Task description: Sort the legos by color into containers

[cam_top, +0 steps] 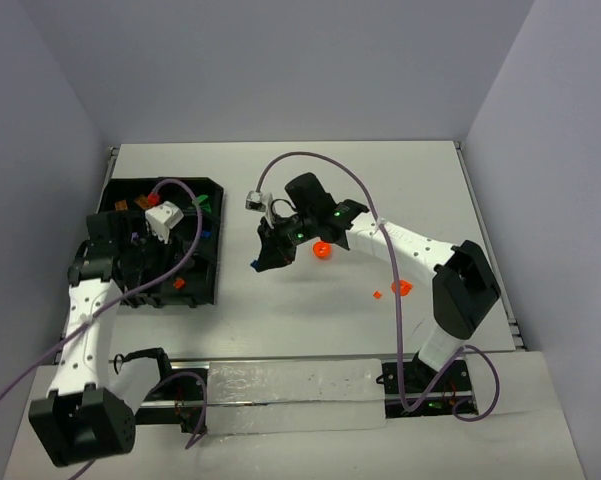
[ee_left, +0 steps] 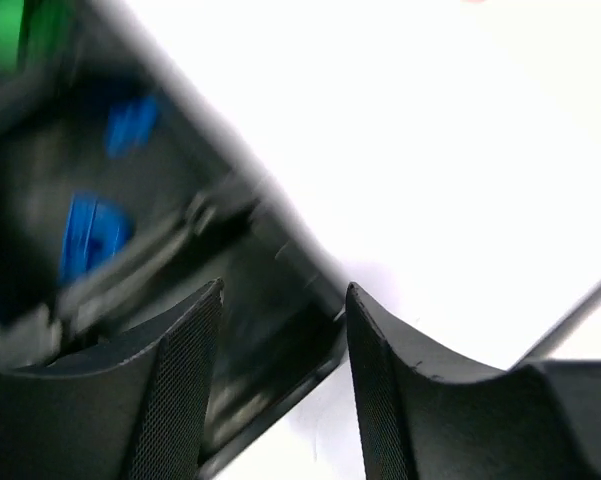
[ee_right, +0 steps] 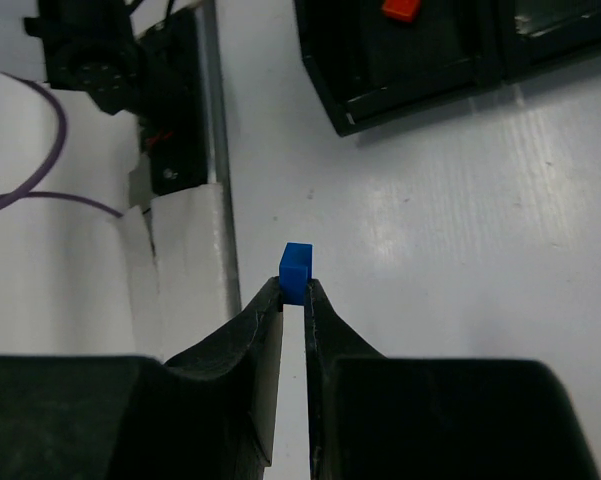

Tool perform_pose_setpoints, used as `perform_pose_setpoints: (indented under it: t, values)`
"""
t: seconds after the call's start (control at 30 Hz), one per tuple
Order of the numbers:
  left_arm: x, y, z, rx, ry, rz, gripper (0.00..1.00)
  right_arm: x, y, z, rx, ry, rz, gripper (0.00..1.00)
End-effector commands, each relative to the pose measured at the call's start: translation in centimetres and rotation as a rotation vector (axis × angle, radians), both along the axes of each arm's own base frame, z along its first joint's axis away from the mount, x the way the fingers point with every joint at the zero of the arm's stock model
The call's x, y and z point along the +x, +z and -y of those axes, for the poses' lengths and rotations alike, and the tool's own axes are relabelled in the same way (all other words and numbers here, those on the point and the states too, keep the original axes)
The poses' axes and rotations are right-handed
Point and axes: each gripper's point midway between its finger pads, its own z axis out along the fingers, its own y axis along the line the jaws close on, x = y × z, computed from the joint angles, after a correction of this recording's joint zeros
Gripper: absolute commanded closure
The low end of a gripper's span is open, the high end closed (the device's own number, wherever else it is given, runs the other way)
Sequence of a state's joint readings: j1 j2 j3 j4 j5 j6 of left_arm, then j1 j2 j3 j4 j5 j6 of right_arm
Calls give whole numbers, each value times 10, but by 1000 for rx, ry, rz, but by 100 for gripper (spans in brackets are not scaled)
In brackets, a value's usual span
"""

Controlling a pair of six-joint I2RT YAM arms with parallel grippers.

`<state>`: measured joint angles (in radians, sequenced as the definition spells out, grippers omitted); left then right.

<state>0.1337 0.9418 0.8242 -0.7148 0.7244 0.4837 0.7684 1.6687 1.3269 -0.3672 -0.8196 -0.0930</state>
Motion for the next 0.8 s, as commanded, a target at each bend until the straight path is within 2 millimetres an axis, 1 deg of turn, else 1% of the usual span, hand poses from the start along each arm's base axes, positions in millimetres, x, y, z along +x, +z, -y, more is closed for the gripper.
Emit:
perform_pose_setpoints:
  t: [0.0, 0.03, 0.13, 0.17, 0.27, 0.33, 0.37, 0.4, 0.47, 0.53, 0.6, 0.77]
  values:
    - [-25, 70, 54, -192, -381, 365, 43, -16, 33, -9, 124, 131, -34, 100]
    - [-32, 77, 61, -210, -448, 428, 43, -20, 35, -8, 134, 155, -46, 100]
    - [-38, 83, 67, -190, -537, 524, 43, -29, 37, -6, 144, 191, -85, 100]
    - [-40, 84, 69, -191, -548, 528, 43, -31, 38, -6, 151, 204, -96, 100]
    - [-48, 82, 76, -147, -636, 577, 41, -37, 42, -7, 166, 233, -144, 100]
    - [-52, 80, 80, -85, -720, 652, 39, -39, 42, -7, 166, 245, -175, 100]
    - [-56, 77, 82, -86, -738, 629, 38, -40, 44, -8, 170, 256, -191, 100]
    - [-58, 76, 84, -47, -784, 680, 37, -40, 44, -10, 169, 261, -206, 100]
    - [-62, 71, 88, 2, -859, 713, 35, -42, 44, -10, 168, 274, -238, 100]
    - [-68, 70, 93, 39, -935, 745, 35, -44, 45, -11, 171, 289, -273, 100]
    - [-68, 69, 97, 54, -977, 756, 35, -45, 43, -12, 168, 300, -310, 100]
    - [-63, 76, 110, 75, -1054, 806, 38, -48, 41, -13, 171, 316, -359, 100]
